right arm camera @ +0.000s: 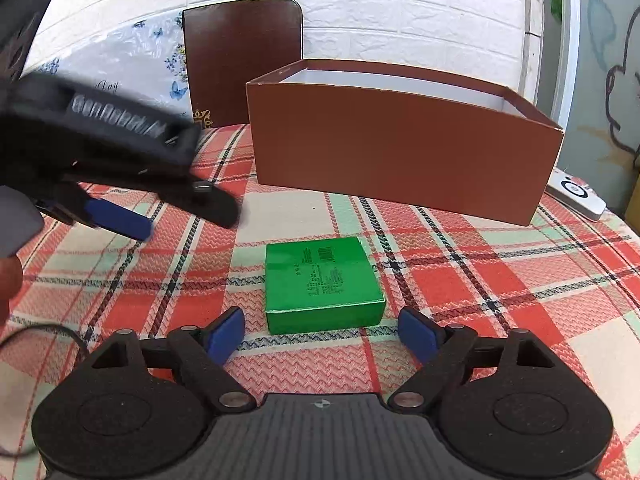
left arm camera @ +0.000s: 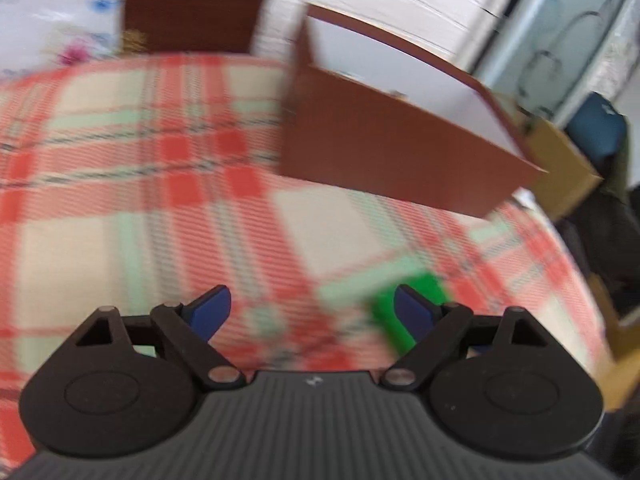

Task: Organize objects
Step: 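Close the right gripper on the green block, then lift the green block and lower it into the brown box with the right gripper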

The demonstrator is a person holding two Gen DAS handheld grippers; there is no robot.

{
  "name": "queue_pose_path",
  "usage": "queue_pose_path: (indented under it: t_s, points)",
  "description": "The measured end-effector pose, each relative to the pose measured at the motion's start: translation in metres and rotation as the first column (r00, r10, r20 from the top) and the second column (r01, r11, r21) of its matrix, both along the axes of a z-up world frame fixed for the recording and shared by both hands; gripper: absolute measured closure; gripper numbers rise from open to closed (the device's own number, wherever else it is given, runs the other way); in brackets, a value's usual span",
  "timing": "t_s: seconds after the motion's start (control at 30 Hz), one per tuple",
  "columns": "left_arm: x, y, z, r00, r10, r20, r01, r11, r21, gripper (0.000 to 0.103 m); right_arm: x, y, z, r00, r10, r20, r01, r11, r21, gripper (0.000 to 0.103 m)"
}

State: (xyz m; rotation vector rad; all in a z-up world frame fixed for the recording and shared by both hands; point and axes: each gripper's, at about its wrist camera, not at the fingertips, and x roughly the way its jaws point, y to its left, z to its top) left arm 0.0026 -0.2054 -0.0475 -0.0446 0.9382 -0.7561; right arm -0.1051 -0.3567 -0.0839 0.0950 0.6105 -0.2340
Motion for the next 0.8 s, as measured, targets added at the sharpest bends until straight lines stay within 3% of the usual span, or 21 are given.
queue_pose_path:
  t_s: [0.1,0.2,0.23,0.27,0.3,0.33,0.37,0.47,0.63,0.8]
  points:
    - [-0.006,-0.023,-0.008,0.998,-0.022,-0.065,0.023,1.000,0.015,0.013,0.006,-0.003,0.000,1.000,0.016,-0.011,-0.016,1.000,-0.005,0.018]
    - [-0.009,-0.036,-0.022,0.998,-0.010,-0.060,0.013,0.998,0.059,0.017,0.014,-0.008,-0.001,0.999,0.033,-0.014,-0.033,0.999,0.002,0.022]
    - [-0.013,-0.037,-0.021,0.999,-0.011,-0.032,0.013,0.998,0.063,0.020,0.015,-0.008,-0.001,0.999,0.045,-0.007,-0.045,0.999,-0.001,0.038]
    - [-0.015,-0.040,-0.020,1.000,-0.025,-0.014,0.026,0.997,0.072,0.028,0.015,-0.007,-0.001,0.998,0.062,0.002,-0.062,0.998,-0.008,0.042]
    - [-0.017,-0.042,-0.019,0.999,-0.043,-0.004,0.043,0.997,0.063,0.035,0.015,-0.006,-0.001,0.998,0.065,0.004,-0.064,0.998,-0.015,0.042]
    - [-0.015,-0.042,-0.018,0.998,-0.064,-0.018,0.064,0.997,0.037,0.050,0.015,-0.005,-0.001,0.998,0.067,0.009,-0.067,0.998,-0.020,0.043]
    - [-0.012,-0.042,-0.017,0.996,-0.078,-0.044,0.079,0.997,0.009,0.058,0.014,-0.004,-0.001,0.997,0.072,0.018,-0.072,0.997,-0.019,0.043]
    - [-0.011,-0.043,-0.010,0.995,-0.082,-0.060,0.082,0.997,0.004,0.059,0.009,-0.004,0.002,0.996,0.065,0.057,-0.065,0.998,-0.013,0.043]
    - [-0.014,-0.049,0.031,0.992,-0.103,0.068,0.105,0.994,-0.025,0.060,0.003,-0.002,0.028,0.979,0.047,0.199,-0.034,0.997,-0.070,0.043]
    - [0.006,-0.059,0.080,0.974,-0.093,0.206,0.111,0.991,-0.077,0.060,0.028,-0.012,0.064,0.942,0.042,0.334,-0.001,0.992,-0.124,0.043]
